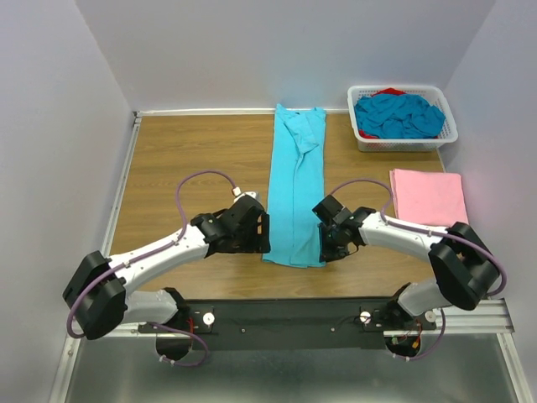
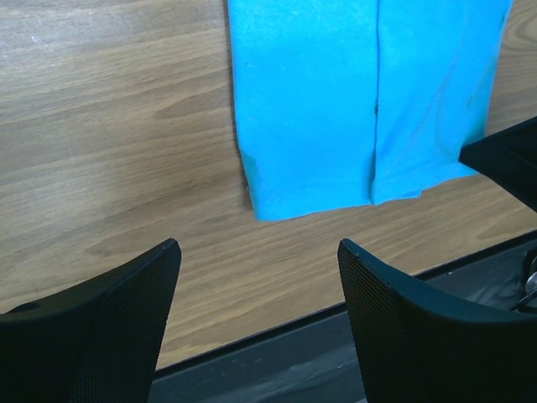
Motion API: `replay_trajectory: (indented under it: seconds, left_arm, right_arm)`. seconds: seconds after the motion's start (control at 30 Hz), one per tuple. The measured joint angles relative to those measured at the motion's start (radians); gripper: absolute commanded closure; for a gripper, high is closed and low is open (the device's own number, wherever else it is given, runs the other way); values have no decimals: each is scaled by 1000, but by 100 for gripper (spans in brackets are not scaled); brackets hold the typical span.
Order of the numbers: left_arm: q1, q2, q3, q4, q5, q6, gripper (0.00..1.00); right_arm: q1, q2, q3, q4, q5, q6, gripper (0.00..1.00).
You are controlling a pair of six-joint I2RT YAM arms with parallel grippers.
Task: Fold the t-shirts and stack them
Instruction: Fold the tshirt
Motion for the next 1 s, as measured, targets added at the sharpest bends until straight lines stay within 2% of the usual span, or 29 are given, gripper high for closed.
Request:
replay_trajectory:
  seconds: [0.1,0.13,0.23,0.43,0.6,1.0]
  left_arm:
    - [-10,23,1,-9,-1,0,17]
    - [-14,34,2,-13,0,0,17]
    - [-24,71,11,-26,-3,0,17]
    - [-49,169,64,-45,-13,1,20]
    - [-71,261,117,-66,-33,4,38]
    - [-82,393,160,-82,-63,8,45]
  right_arm:
    - [-1,-23,-23,14,-3,1,77]
    - [-2,-30,-29,17,-4,0,83]
    - [-2,-41,-41,22,-11,4,91]
    - [-4,-44,-44,25,-17,1,92]
    - [-4,-44,-44,26,-18,-1,92]
    - [-4,-63,-61,36,-19,-13,92]
